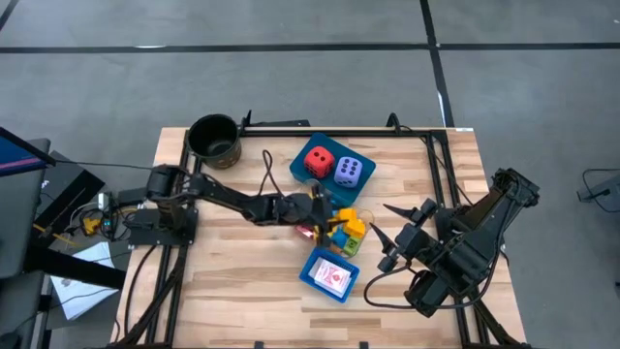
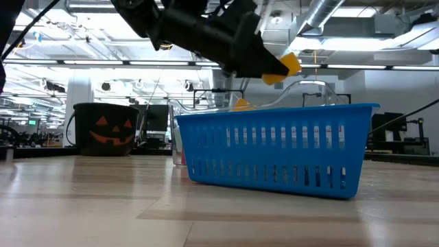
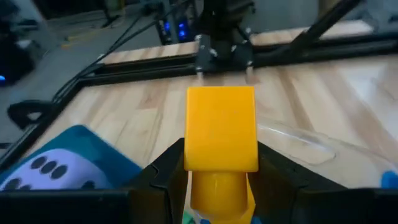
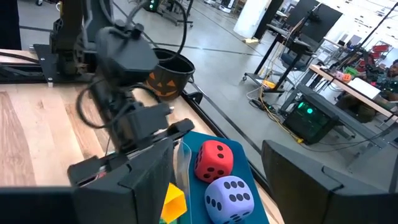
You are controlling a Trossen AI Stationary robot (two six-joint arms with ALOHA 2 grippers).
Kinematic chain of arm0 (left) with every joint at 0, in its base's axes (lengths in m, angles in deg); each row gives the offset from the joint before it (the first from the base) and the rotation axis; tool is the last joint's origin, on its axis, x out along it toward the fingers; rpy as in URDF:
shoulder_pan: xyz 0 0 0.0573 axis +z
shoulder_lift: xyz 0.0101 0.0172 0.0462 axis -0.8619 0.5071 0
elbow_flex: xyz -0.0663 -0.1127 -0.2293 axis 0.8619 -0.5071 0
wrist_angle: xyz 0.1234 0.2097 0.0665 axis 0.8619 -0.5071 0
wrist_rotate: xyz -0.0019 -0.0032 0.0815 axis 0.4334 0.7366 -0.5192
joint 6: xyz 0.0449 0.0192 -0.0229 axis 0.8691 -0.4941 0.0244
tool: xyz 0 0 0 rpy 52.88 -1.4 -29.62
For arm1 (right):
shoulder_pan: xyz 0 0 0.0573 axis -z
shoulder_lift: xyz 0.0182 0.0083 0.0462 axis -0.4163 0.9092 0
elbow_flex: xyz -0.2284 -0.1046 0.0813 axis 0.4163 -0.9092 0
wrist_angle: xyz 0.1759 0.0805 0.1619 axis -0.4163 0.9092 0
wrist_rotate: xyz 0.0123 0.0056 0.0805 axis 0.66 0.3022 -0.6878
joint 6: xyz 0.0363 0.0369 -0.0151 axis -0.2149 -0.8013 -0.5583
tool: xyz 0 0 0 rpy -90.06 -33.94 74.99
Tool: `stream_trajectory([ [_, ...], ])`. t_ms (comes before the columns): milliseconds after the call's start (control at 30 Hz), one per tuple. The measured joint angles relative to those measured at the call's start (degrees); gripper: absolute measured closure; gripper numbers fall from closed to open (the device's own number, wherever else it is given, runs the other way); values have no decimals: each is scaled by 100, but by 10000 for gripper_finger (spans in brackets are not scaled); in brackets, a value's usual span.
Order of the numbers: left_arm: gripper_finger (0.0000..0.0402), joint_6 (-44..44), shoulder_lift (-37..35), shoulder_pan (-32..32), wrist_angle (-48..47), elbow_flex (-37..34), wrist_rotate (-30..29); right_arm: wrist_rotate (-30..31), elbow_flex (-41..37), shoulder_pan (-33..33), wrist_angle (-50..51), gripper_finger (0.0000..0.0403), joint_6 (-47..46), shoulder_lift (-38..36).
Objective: Pick & Place Toys
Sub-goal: Put the yellow game piece block into the transparent bin
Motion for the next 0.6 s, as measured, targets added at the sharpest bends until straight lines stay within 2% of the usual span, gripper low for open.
stream_trajectory([
  [133,268,-347,151,143,-89,95,449,6,0,5,-4,164,23,0],
  [400,268,-344,468,109,-358,385,550,6,0,42,-9,164,23,0],
  [600,267,-327,415,111,-430,404,561,6,0,41,-9,164,26,0],
])
